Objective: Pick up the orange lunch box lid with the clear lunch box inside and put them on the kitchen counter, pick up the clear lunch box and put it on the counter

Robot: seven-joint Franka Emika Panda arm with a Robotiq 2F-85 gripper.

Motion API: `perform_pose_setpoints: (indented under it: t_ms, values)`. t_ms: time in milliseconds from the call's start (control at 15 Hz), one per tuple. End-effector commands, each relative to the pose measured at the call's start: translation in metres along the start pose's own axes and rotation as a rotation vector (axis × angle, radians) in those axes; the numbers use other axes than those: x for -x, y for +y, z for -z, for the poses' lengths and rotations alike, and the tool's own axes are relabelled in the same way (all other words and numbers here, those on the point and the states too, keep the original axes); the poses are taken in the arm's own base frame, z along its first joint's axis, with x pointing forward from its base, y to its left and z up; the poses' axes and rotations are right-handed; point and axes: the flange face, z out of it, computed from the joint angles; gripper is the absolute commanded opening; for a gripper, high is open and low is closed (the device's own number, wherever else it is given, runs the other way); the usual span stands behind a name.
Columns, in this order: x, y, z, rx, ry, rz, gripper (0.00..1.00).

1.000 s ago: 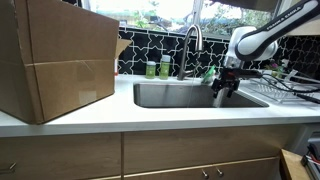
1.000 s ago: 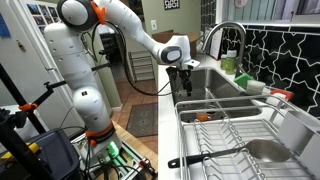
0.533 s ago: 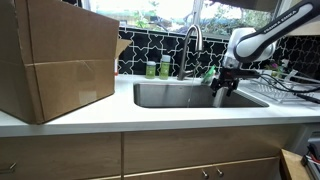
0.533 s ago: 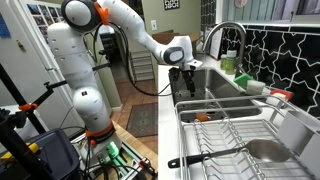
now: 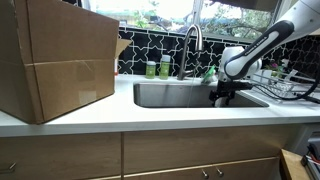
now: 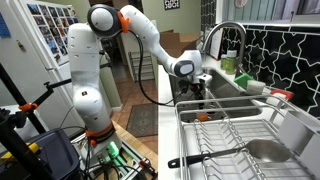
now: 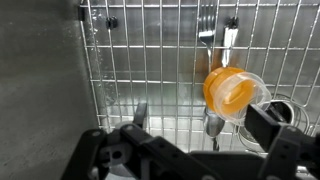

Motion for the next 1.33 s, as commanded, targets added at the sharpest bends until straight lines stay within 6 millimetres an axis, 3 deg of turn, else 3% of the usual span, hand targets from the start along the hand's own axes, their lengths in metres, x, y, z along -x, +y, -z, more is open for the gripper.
perform_pose_setpoints:
  t_ms: [0,333,733,1133,1267]
  values:
    - [-0.012,-0.013,-0.032,0.004,-0.04,-0.01,1.0]
    - [-0.016,-0.03,-0.064,-0.008,-0.082,-0.03,1.0]
    - [-0.024,-0.035,-0.091,-0.019,-0.101,-0.081,1.0]
    - [-0.031,-0.036,-0.105,-0.044,-0.111,-0.124,1.0]
    - [-0.033,-0.035,-0.108,-0.046,-0.117,-0.134,0.94]
